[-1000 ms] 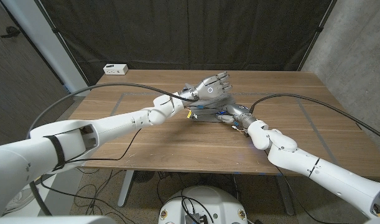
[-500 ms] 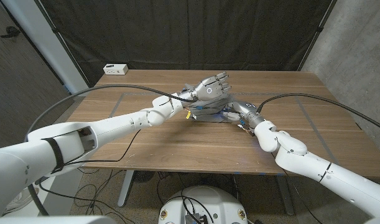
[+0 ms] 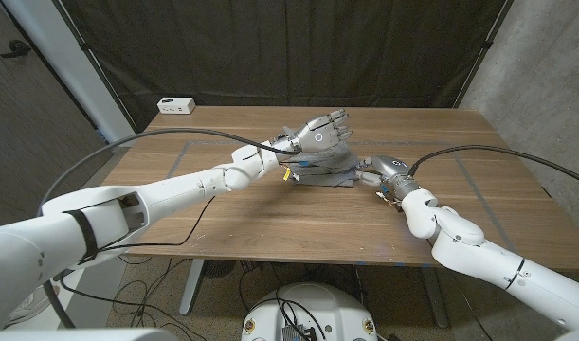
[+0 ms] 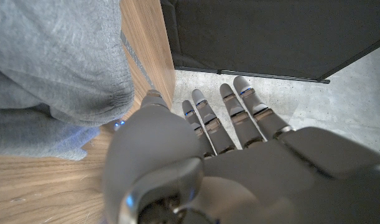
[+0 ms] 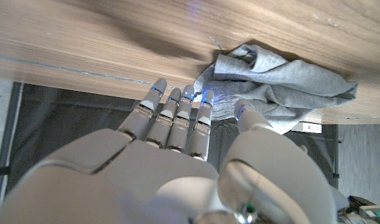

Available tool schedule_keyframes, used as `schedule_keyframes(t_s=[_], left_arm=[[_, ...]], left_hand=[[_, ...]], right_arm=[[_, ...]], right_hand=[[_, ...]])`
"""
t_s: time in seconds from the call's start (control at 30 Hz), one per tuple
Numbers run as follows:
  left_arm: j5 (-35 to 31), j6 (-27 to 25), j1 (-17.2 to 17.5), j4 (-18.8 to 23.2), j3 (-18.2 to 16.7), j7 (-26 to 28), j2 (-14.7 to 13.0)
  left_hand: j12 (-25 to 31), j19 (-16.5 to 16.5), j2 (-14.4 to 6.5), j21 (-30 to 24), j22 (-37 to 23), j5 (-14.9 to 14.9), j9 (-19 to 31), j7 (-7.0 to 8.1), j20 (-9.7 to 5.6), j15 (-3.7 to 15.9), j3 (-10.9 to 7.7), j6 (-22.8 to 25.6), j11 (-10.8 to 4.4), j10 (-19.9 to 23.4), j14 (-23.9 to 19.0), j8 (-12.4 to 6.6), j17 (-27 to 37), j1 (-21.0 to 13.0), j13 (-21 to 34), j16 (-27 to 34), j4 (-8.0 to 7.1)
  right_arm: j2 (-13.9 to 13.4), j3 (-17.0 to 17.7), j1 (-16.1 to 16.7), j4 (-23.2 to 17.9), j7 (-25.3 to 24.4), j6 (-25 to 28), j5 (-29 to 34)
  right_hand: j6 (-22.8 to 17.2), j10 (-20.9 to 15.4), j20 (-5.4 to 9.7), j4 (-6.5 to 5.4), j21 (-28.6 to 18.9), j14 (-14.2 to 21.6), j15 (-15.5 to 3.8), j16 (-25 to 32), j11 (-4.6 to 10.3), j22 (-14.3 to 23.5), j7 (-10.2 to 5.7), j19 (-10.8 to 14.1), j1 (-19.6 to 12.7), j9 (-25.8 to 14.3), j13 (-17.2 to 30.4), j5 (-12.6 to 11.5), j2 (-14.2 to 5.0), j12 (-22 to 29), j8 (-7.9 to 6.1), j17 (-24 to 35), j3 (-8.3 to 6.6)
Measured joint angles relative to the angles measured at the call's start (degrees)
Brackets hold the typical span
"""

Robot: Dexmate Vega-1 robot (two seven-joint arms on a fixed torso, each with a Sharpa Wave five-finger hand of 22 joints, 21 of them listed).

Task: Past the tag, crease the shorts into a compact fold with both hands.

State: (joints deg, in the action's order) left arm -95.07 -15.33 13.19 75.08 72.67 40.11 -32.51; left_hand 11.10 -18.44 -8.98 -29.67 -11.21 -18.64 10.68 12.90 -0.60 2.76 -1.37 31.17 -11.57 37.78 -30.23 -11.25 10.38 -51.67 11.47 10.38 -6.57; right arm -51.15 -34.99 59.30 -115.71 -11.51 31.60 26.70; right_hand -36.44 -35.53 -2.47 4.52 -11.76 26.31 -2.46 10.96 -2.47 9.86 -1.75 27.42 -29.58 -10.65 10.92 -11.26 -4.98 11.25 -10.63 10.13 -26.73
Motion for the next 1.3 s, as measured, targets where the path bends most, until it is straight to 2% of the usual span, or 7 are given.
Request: schedule_keyframes(t_s=[0.2, 0.27, 0.5, 0.77, 0.9, 1.03, 1.3], left_arm=[[1.25, -0.94, 1.25, 1.16, -1.19, -0.40, -0.37], [1.87, -1.60, 1.85, 1.72, -1.77, -0.84, -0.54], [3.60, -3.78, 4.38, 3.93, -4.01, -2.48, -1.23], [6.22, -7.29, 8.45, 7.12, -7.57, -5.26, -1.97], [8.28, -9.27, 10.86, 8.92, -9.71, -6.69, -2.17], [10.23, -10.77, 12.57, 10.10, -11.23, -7.64, -2.25], [15.70, -12.76, 16.81, 12.95, -15.51, -8.87, -1.96]], left_hand=[[0.00, 0.22, 0.01, 0.00, 0.00, 0.00, 0.00, 0.00, 0.41, 0.00, 0.00, 0.00, 0.04, -0.07, 0.00, 0.00, 0.00, 0.01, 0.00, 0.00, 0.00], [0.00, 0.22, 0.46, 0.00, 0.00, 0.00, 0.00, -0.18, 0.41, 0.06, 0.00, -0.24, 0.05, -1.27, 0.82, 0.06, 0.01, 0.46, 0.00, 0.00, 0.00], [-0.40, 0.15, 0.28, 0.00, -0.01, 0.00, -0.29, -0.21, 1.13, -0.13, -0.30, -3.99, 0.20, -4.36, 3.28, 1.10, 0.01, 1.70, 0.00, -0.23, -0.30], [-0.72, 1.19, 0.12, 0.56, -0.01, 0.23, -0.29, -0.22, 2.18, -0.17, -0.19, -8.29, 0.65, -7.90, 6.14, 1.11, 0.01, 3.79, -0.29, -0.23, -1.15], [-0.85, 2.64, -0.43, 1.11, 0.00, 0.68, -0.29, -0.30, 2.75, -0.28, -0.41, -11.25, 1.04, -10.70, 8.13, 1.52, 0.02, 5.01, -0.30, -0.22, -1.37], [-0.94, 3.66, -1.36, 1.58, -0.01, 0.68, -0.28, -0.31, 3.36, -0.28, -0.76, -13.52, 1.64, -12.76, 9.56, 1.52, 0.02, 5.93, -0.29, -0.22, -1.71], [-0.94, 5.47, -1.68, 2.36, -0.01, 1.12, -0.28, -1.26, 3.14, -0.37, -1.54, -17.27, 2.78, -16.53, 12.13, 1.51, 0.02, 8.02, -0.29, -0.22, -2.50]], right_arm=[[-0.57, 1.95, 1.97, -1.41, -2.36, 1.24, -1.11], [-0.65, 2.54, 2.53, -1.67, -3.04, 1.36, -1.53], [-0.69, 3.80, 3.67, -2.08, -5.00, 1.44, -3.09], [-0.42, 5.57, 4.84, -1.92, -7.17, 0.48, -5.88], [-0.05, 6.41, 5.29, -1.30, -8.26, -1.05, -7.71], [0.31, 7.06, 5.54, -0.51, -9.06, -2.18, -8.82], [1.12, 8.00, 5.71, 0.99, -11.12, -5.40, -11.48]], right_hand=[[0.00, 0.00, 0.00, 0.00, 0.00, 0.00, 0.00, 0.00, 0.00, 0.00, 0.00, 0.00, 0.00, 0.00, 0.00, 0.00, 0.00, 0.00, 0.00, 0.00, 0.00], [0.00, 0.00, 0.00, 0.00, 0.00, 0.00, 0.00, 0.00, 0.00, 0.00, 0.00, 0.00, 0.00, 0.00, 0.00, 0.00, 0.00, 0.00, 0.00, 0.00, 0.00], [0.85, 1.88, 0.00, -0.01, 0.00, -0.36, -0.09, -0.38, 0.01, 0.00, -0.41, 0.00, 0.41, 0.00, 0.00, 0.00, -0.41, -0.45, 0.00, 0.01, 0.00], [3.25, 4.58, 0.00, -0.01, 0.32, -1.97, -0.09, -0.61, 0.19, 0.01, -0.56, 0.00, 0.79, 0.00, 0.01, 0.00, -0.79, -0.91, 0.48, 0.15, 0.00], [5.92, 7.85, 0.48, -0.87, 0.54, -4.41, -0.03, -0.61, 0.47, 0.00, -1.12, -0.48, 2.48, 0.00, 0.00, 0.00, -2.48, -1.33, 0.49, 0.41, -0.58], [8.63, 10.52, 0.83, -2.12, 0.75, -6.43, -0.02, -0.61, 0.63, 0.01, -1.81, -1.43, 3.79, 0.00, 0.01, 0.00, -3.80, -1.33, 0.66, 0.69, -0.34], [11.73, 13.58, 1.25, -2.81, 0.75, -8.75, 0.10, -0.61, 1.05, 0.01, -2.66, -2.48, 5.22, 0.00, 0.00, 0.00, -3.86, -1.33, 0.69, 0.68, -0.09]])
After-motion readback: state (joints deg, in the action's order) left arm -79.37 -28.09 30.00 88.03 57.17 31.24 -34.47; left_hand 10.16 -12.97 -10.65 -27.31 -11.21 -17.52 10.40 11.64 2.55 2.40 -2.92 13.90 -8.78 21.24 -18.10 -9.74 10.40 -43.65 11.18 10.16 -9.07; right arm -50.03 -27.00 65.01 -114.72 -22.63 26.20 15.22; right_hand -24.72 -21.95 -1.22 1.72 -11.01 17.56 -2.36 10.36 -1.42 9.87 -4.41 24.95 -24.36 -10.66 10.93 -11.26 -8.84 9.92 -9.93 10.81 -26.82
